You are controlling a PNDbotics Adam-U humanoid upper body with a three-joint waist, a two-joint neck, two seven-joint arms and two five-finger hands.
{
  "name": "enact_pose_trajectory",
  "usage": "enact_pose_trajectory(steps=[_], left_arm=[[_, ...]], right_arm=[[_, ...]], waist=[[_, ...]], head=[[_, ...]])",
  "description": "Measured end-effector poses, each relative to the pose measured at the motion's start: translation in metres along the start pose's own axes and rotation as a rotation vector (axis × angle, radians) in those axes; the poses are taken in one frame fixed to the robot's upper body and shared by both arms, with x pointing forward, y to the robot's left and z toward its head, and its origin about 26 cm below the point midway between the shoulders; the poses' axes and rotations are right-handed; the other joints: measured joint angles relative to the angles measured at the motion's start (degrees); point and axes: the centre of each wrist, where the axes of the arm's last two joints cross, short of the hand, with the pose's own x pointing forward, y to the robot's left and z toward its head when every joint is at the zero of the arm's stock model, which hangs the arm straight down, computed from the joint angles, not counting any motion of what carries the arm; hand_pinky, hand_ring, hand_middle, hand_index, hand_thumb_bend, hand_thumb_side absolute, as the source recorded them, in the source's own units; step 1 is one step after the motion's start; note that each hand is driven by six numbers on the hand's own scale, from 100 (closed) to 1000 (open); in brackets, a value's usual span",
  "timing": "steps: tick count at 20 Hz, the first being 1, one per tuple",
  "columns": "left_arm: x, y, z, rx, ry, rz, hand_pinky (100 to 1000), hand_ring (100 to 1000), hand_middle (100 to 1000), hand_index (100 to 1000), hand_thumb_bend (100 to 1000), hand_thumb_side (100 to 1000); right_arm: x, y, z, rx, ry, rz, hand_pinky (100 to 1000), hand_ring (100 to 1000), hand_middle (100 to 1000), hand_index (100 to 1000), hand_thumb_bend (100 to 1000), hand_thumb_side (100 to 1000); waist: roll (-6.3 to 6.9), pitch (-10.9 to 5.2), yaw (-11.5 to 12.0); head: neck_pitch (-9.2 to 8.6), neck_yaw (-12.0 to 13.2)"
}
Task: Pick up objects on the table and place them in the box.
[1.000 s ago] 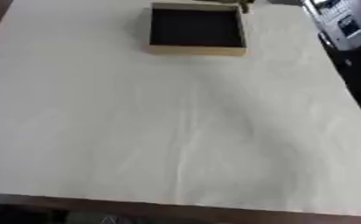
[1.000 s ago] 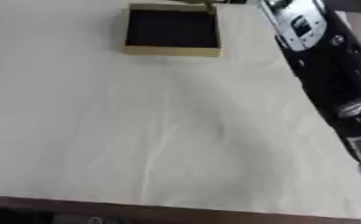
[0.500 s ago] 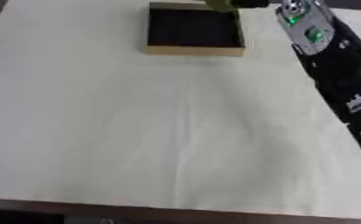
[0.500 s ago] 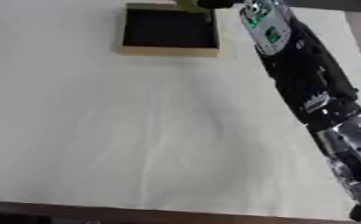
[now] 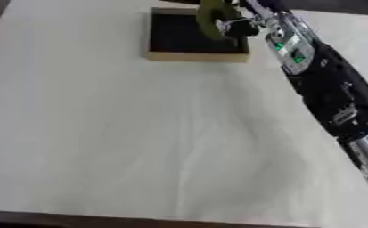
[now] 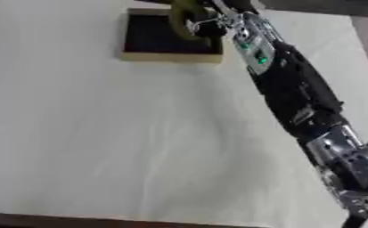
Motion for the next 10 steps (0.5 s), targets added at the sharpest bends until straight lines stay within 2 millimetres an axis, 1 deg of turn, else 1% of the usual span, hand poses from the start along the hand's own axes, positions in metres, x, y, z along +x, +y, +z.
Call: enact_pose_trajectory(steps=[5, 6, 7, 10], left_arm=[[0.000, -0.003, -0.001, -0.006, -0.006, 0.016, 660, 777, 751, 766, 100, 573], [0.000, -0.003, -0.002, -0.008, -0.008, 0.018, 660, 777, 751, 766, 100, 570], [0.000, -0.003, -0.002, -0.008, -0.009, 0.020, 660, 777, 751, 766, 100, 573], [0.000, -0.005, -0.002, -0.008, -0.009, 0.026, 660, 777, 751, 766, 100, 573]], right_arm=[[-0.008, 0.008, 0.001, -0.028, 0.051, 0.008, 805, 652, 435, 685, 100, 100], [-0.010, 0.009, 0.002, -0.036, 0.061, 0.008, 808, 665, 449, 695, 100, 100], [-0.011, 0.011, 0.002, -0.039, 0.068, 0.008, 813, 686, 493, 721, 100, 100], [-0.012, 0.012, 0.002, -0.039, 0.076, 0.016, 815, 692, 505, 726, 100, 100]], waist=[[0.06, 0.45, 1.1], [0.06, 0.56, 1.2], [0.06, 0.61, 1.2], [0.06, 0.63, 1.2]], head=[[-1.26, -1.4], [-1.45, -1.5], [-1.65, -1.7], [-1.68, -1.9]])
